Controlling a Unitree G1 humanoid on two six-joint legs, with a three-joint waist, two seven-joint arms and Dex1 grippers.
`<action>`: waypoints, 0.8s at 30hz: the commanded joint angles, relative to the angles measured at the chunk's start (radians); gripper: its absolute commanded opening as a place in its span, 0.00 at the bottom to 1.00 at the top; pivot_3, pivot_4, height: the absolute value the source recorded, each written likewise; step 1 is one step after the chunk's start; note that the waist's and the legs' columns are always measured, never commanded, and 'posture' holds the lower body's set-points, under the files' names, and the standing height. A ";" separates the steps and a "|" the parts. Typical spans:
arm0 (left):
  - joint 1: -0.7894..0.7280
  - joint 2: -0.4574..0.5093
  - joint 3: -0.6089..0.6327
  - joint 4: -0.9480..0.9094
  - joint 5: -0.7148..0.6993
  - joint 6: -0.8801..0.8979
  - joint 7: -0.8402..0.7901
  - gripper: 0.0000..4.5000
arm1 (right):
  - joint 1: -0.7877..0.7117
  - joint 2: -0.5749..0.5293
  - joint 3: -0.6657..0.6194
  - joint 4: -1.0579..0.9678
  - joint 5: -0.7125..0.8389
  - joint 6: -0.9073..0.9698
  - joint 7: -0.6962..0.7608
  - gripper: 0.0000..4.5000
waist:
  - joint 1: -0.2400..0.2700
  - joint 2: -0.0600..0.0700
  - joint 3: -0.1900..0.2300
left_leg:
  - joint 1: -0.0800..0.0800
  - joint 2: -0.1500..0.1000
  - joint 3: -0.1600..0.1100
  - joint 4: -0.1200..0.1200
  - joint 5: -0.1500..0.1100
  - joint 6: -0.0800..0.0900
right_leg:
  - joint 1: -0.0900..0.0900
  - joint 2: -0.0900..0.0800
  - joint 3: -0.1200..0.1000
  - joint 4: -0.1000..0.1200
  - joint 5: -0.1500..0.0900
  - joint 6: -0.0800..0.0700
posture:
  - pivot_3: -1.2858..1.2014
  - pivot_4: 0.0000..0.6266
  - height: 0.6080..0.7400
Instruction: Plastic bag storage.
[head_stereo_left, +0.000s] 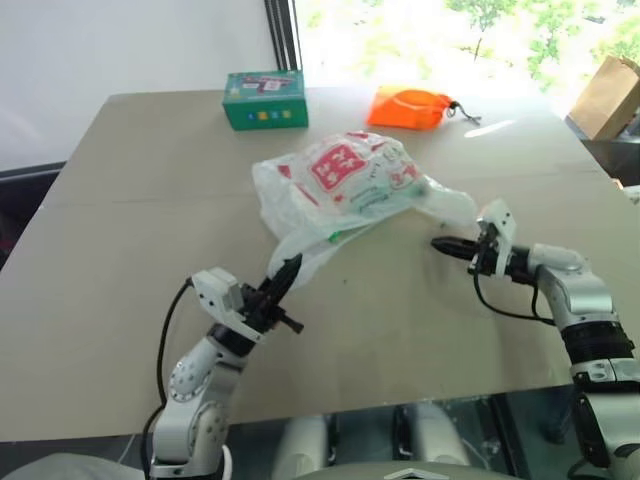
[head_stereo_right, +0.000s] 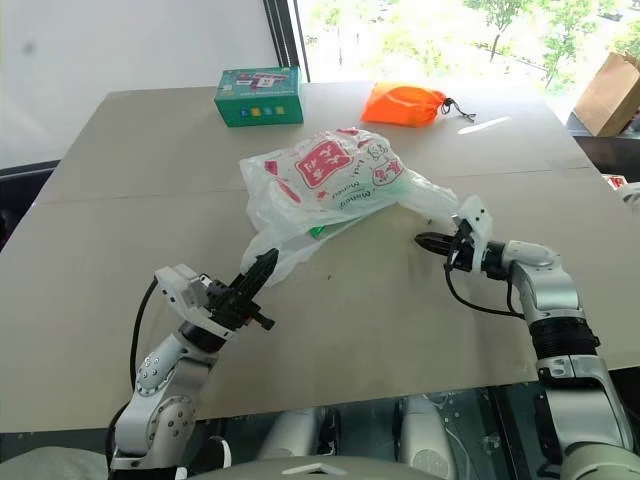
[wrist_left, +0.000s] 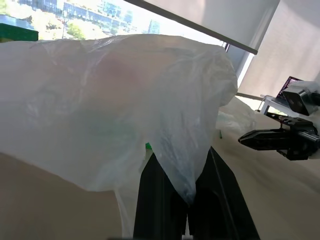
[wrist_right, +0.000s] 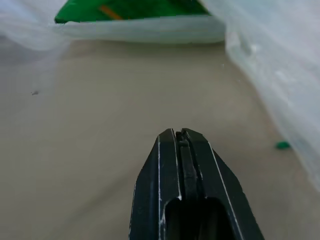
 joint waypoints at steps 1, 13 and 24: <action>-0.025 -0.021 0.013 -0.057 -0.029 -0.004 0.034 0.00 | -0.021 -0.009 -0.033 0.051 -0.037 -0.066 -0.079 0.01 | 0.003 0.000 0.000 | 0.000 0.000 0.000 0.000 0.000 0.000 | 0.000 0.000 0.000 0.000 0.000 0.000 | 0.52 0.24 1.00; -0.103 -0.050 0.015 -0.029 -0.054 0.023 0.069 0.00 | -0.045 0.159 -0.028 0.027 -0.143 -0.011 -0.498 0.93 | -0.003 0.000 0.000 | 0.001 0.001 0.000 0.000 0.001 -0.001 | 0.000 0.003 0.001 0.001 0.000 0.000 | 0.52 0.24 1.00; -0.112 -0.041 0.012 -0.025 -0.033 0.022 0.068 0.00 | -0.158 0.268 -0.051 0.164 -0.192 0.106 -0.759 0.62 | -0.013 -0.001 -0.001 | 0.001 0.001 0.000 0.001 0.001 -0.002 | 0.000 0.003 0.000 0.003 0.000 0.000 | 0.52 0.24 1.00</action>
